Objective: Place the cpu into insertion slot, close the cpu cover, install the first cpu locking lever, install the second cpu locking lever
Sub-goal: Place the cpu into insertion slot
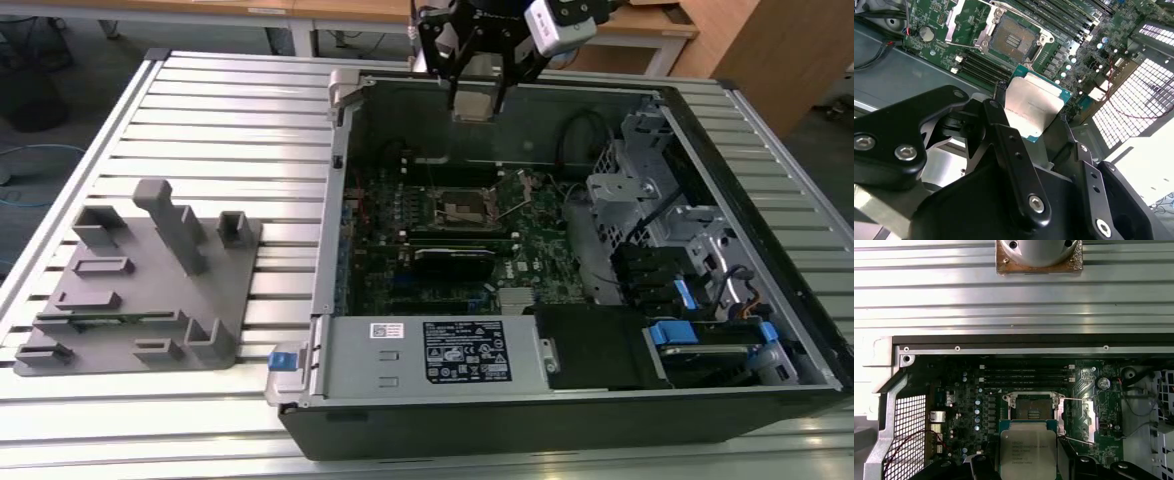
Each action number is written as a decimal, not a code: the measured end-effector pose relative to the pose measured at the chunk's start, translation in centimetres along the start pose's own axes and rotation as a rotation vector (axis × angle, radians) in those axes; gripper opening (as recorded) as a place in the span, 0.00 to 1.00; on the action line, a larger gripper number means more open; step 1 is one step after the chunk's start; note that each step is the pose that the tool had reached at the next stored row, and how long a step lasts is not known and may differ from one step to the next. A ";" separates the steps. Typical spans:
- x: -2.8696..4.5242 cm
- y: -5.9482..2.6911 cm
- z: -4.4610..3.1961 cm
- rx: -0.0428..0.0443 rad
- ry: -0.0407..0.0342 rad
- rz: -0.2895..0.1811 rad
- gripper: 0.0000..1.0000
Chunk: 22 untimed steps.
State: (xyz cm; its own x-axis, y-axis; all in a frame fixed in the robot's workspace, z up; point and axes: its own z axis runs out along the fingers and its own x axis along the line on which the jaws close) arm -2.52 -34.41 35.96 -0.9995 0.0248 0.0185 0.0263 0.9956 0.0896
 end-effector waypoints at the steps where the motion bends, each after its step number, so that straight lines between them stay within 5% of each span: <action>1: 0.00 0.00 0.01 0.0001 0.0001 0.000 0.54; 12: 0.00 -0.01 0.06 0.0003 0.0001 0.000 0.54; 22: -0.02 -0.08 0.86 0.0004 0.0002 0.000 0.54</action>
State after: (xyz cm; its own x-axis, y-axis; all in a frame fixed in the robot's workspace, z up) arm -2.52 -34.41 35.09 -0.9995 0.0247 0.0187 0.0263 0.9957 0.0893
